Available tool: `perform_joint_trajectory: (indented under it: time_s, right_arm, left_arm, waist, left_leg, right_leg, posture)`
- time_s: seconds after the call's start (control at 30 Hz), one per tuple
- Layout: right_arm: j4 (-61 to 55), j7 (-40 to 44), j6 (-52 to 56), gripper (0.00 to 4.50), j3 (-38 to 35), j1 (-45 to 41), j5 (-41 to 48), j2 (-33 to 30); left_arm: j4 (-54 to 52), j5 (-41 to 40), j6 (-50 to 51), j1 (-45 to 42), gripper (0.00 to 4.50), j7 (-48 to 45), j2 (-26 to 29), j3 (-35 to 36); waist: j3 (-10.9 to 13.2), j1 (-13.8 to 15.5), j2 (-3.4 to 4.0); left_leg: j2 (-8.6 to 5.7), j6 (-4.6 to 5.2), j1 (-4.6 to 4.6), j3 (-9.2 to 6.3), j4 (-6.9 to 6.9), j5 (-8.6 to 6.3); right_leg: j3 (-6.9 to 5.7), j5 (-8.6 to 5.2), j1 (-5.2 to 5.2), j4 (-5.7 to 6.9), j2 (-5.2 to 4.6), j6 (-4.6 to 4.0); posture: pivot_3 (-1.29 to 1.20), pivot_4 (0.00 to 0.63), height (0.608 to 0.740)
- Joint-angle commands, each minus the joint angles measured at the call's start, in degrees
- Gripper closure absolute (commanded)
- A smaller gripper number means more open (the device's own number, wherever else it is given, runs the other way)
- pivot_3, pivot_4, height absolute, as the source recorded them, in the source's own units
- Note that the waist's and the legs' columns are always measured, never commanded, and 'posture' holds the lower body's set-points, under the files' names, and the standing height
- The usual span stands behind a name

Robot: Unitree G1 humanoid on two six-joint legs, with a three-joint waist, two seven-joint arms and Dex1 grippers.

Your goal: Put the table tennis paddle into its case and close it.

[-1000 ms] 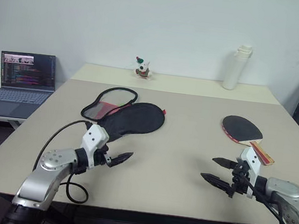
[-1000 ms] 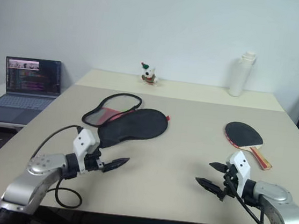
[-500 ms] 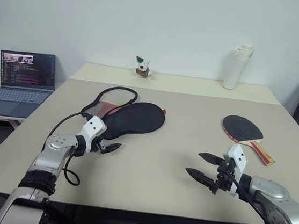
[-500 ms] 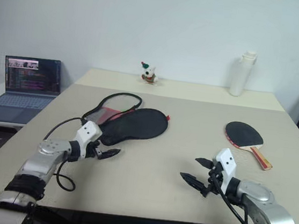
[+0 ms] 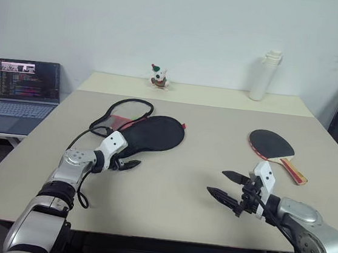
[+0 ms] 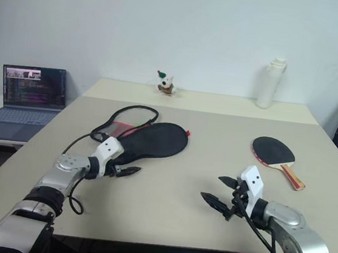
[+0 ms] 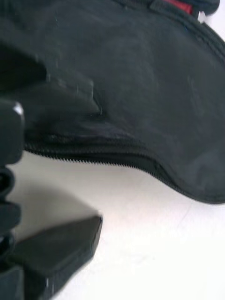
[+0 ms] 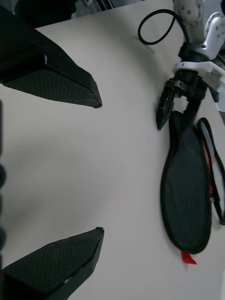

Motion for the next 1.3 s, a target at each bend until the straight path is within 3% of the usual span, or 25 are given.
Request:
perform_joint_trajectory:
  time_s: [0.03, 0.07, 0.27, 0.37, 0.5, 0.63, 0.77, 0.87, 0.97, 1.1, 1.3]
  right_arm:
    - [-0.7, -0.24, -0.56, 0.0, -1.45, -1.81, 1.47, 0.32]
    - [-0.61, -0.28, -0.53, 0.0, -1.58, -1.98, 1.53, 0.35]
    - [-0.43, -0.05, -0.59, 0.0, -1.63, -1.8, 1.77, -0.06]
    - [-0.11, 0.03, -0.68, 0.0, -1.69, -2.01, 1.76, -0.1]
    - [0.6, 0.1, -0.88, 0.0, -2.01, -2.45, 1.67, -0.24]
    - [0.99, 0.13, -1.16, 0.0, -2.41, -2.49, 1.61, -0.37]
    - [1.31, 0.15, -1.42, 0.0, -3.14, -2.28, 1.48, -0.62]
    - [1.54, 0.21, -1.55, 0.0, -3.77, -2.02, 1.49, -0.93]
    - [1.63, 0.16, -1.55, 0.0, -4.13, -1.95, 1.59, -1.14]
    - [1.66, 0.42, -1.74, 0.0, -4.65, -1.43, 1.55, -1.59]
    - [0.33, -0.05, -1.52, 0.0, -5.6, 0.08, 1.6, -2.04]
  left_arm:
    - [1.35, 1.13, -0.43, 0.08, 2.19, -0.47, 2.0, 0.38]
    - [1.03, 0.96, -0.46, 0.36, 2.49, -1.09, 2.01, 0.4]
    - [1.88, 1.67, -1.14, 0.28, 2.49, 0.29, 2.14, 0.42]
    - [2.32, 1.99, -1.26, 0.39, 3.09, 1.43, 2.1, 0.58]
    - [0.69, 0.94, 0.28, 1.22, 4.47, 0.11, 2.27, 1.09]
    - [-4.93, -0.92, 5.44, 3.46, 4.47, -1.91, 2.32, 1.76]
    - [-22.87, -7.62, 23.31, 8.89, 4.47, -1.23, -0.09, 3.93]
    - [-38.69, -13.29, 38.59, 12.39, 4.47, 2.26, -4.82, 3.97]
    - [-47.03, -16.27, 49.15, 12.3, 4.47, 8.15, -11.39, 3.42]
    - [-46.49, -16.89, 54.69, 8.64, 4.47, 14.94, -20.42, 2.52]
    - [-35.82, -15.53, 51.99, 1.2, 4.47, 21.57, -30.06, 2.64]
  waist:
    - [0.0, -0.04, 0.0]
    - [0.0, -0.04, -0.01]
    - [0.0, -0.05, -0.01]
    - [0.0, -0.05, -0.01]
    - [0.0, -0.06, -0.01]
    - [-0.01, -0.19, -0.01]
    - [0.0, -0.24, -0.01]
    - [-0.01, 0.16, -0.01]
    - [0.0, 0.77, -0.06]
    - [0.0, 0.57, -0.09]
    - [0.01, 0.14, -0.11]
  left_leg:
    - [0.02, 0.0, 0.07, 0.07, 0.0, 0.0]
    - [0.05, 0.0, 0.1, 0.12, 0.0, 0.0]
    - [0.06, 0.0, 0.08, 0.29, -0.01, -0.01]
    - [0.07, 0.0, 0.1, 0.3, -0.01, -0.01]
    - [0.08, 0.0, 0.16, 0.33, 0.0, 0.0]
    - [0.08, 0.0, 0.1, 0.41, -0.01, -0.01]
    - [0.07, 0.0, -0.04, 0.43, -0.02, -0.01]
    - [0.04, -0.01, -0.21, 0.41, 0.03, -0.01]
    - [-0.03, -0.01, -0.29, 0.3, 0.12, 0.0]
    - [-0.1, -0.01, -0.25, 0.35, 0.14, 0.0]
    - [-0.14, 0.0, -0.26, 0.36, 0.12, 0.0]
  right_leg:
    - [0.02, 0.0, 0.0, 0.06, 0.02, 0.0]
    - [0.04, -0.01, 0.0, 0.1, 0.03, -0.01]
    - [0.16, -0.01, -0.07, 0.12, 0.06, -0.01]
    - [0.16, -0.01, -0.08, 0.16, 0.06, -0.01]
    - [0.18, -0.01, -0.1, 0.27, 0.07, -0.01]
    - [0.24, -0.01, -0.18, 0.27, 0.07, -0.01]
    - [0.28, -0.01, -0.31, 0.26, 0.04, -0.01]
    - [0.29, -0.01, -0.48, 0.32, 0.0, 0.0]
    - [0.26, -0.01, -0.46, 0.32, -0.06, 0.01]
    - [0.28, 0.01, -0.45, 0.34, -0.07, 0.05]
    - [0.28, 0.01, -0.46, 0.33, 0.02, 0.05]
  posture:
    - [0.0, 0.15, 0.74]
    - [0.0, 0.15, 0.74]
    - [0.0, 0.15, 0.74]
    - [0.0, 0.15, 0.74]
    - [0.0, 0.15, 0.74]
    - [0.0, 0.15, 0.74]
    - [0.0, 0.15, 0.74]
    - [0.0, 0.15, 0.74]
    - [0.0, 0.15, 0.74]
    - [0.0, 0.15, 0.74]
    - [0.0, 0.15, 0.74]
